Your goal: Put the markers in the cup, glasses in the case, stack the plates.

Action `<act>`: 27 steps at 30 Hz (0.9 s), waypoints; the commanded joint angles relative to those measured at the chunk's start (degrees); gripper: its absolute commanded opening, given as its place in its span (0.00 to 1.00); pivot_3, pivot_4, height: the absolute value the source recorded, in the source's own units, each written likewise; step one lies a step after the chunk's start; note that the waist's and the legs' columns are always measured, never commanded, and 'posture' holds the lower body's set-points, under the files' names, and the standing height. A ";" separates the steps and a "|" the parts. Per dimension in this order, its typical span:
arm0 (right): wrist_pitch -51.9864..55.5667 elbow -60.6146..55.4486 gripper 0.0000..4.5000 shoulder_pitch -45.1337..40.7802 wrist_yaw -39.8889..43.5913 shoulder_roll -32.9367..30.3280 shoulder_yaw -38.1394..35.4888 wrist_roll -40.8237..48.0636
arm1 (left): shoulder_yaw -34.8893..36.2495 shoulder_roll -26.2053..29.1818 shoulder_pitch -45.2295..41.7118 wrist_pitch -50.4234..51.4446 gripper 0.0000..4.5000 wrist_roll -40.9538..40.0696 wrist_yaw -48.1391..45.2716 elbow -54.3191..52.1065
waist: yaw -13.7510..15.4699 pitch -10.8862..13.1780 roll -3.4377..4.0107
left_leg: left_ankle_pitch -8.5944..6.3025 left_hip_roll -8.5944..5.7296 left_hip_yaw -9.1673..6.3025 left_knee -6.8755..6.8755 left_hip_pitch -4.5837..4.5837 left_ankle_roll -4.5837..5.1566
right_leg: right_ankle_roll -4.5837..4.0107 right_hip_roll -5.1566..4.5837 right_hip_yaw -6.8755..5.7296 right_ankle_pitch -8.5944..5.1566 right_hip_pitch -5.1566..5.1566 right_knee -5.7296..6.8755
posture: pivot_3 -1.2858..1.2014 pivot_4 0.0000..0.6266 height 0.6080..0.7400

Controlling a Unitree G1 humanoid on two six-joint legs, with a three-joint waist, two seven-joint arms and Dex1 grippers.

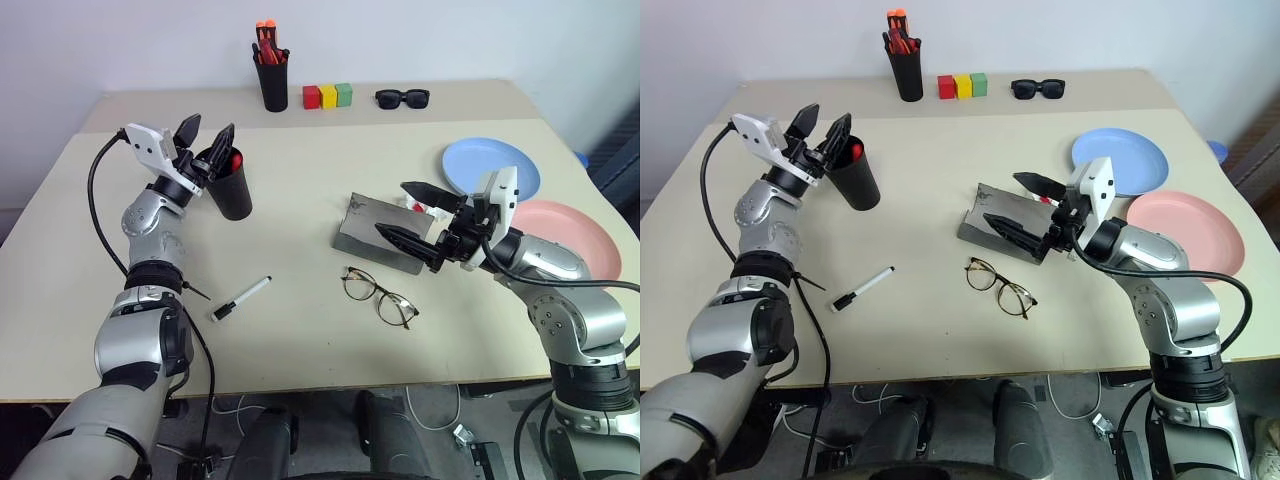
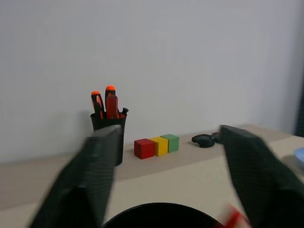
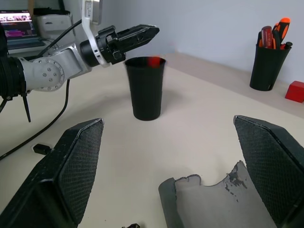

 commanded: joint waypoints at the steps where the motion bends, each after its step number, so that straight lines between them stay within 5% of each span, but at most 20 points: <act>1: -1.27 -1.05 1.00 -1.29 0.37 -0.22 -0.62 0.01 | 0.94 0.30 0.01 -0.22 0.99 -1.38 -1.21 -3.30 | 0.00 0.00 0.00 | 0.00 0.00 0.00 0.00 0.00 0.00 | 0.00 0.00 0.00 0.00 0.00 0.00 | 0.52 0.24 1.00; 4: -1.54 -0.73 1.00 -1.65 0.45 -0.11 -0.46 -0.52 | 0.18 0.30 1.07 3.19 0.99 -2.25 -1.86 -7.93 | -0.02 0.00 0.00 | 0.00 0.00 -0.01 0.00 -0.01 0.00 | 0.00 0.00 0.00 0.00 0.00 0.00 | 0.52 0.24 1.00; 7: -0.94 -1.04 1.00 -1.48 0.47 -0.04 -0.76 0.16 | -3.24 2.28 6.35 19.08 0.99 -6.06 -4.27 -26.16 | -0.15 0.00 0.00 | 0.00 0.00 -0.02 0.00 -0.01 0.00 | 0.00 0.00 0.01 0.00 0.00 0.01 | 0.52 0.24 1.00; 13: -0.72 -1.87 1.00 1.04 2.35 -0.98 -1.46 1.04 | -7.88 19.19 21.24 57.87 0.99 -18.18 -5.21 -65.45 | -0.95 0.02 0.04 | -0.02 0.05 -0.04 -0.17 -0.02 0.02 | -0.03 0.02 0.06 -0.02 -0.17 0.12 | 0.52 0.24 1.00; 15: -1.02 -1.84 1.00 1.62 2.76 -1.02 -1.23 0.66 | -7.60 24.62 26.05 63.81 0.99 -18.19 -3.47 -73.31 | -1.27 0.01 0.10 | -0.02 0.06 -0.05 -0.18 -0.01 0.03 | -0.03 0.04 0.06 -0.03 -0.19 0.14 | 0.52 0.24 1.00; 19: -1.51 -1.40 1.00 1.49 3.05 -0.54 -0.75 0.38 | -6.21 34.70 35.03 79.86 0.99 -26.28 -5.23 -82.63 | -1.61 0.03 0.12 | -0.02 0.06 -0.02 -0.17 0.07 0.03 | -0.03 0.05 0.07 -0.05 -0.10 0.14 | 0.52 0.24 1.00; 21: -1.55 -1.19 1.00 1.12 3.07 -0.43 -0.62 0.35 | -8.37 38.57 39.95 79.09 0.99 -20.58 -3.22 -86.89 | -1.58 0.05 0.08 | -0.02 0.07 -0.04 -0.16 0.06 0.03 | -0.03 0.06 0.06 -0.07 -0.09 0.15 | 0.52 0.24 1.00; 27: -2.10 -0.66 1.00 1.20 3.41 -0.47 -0.45 -0.20 | -14.29 40.35 43.20 88.72 0.99 -18.57 3.01 -90.19 | -1.21 0.04 0.09 | -0.02 0.07 -0.03 -0.15 0.06 0.03 | -0.05 0.06 0.06 -0.07 -0.06 0.12 | 0.52 0.24 1.00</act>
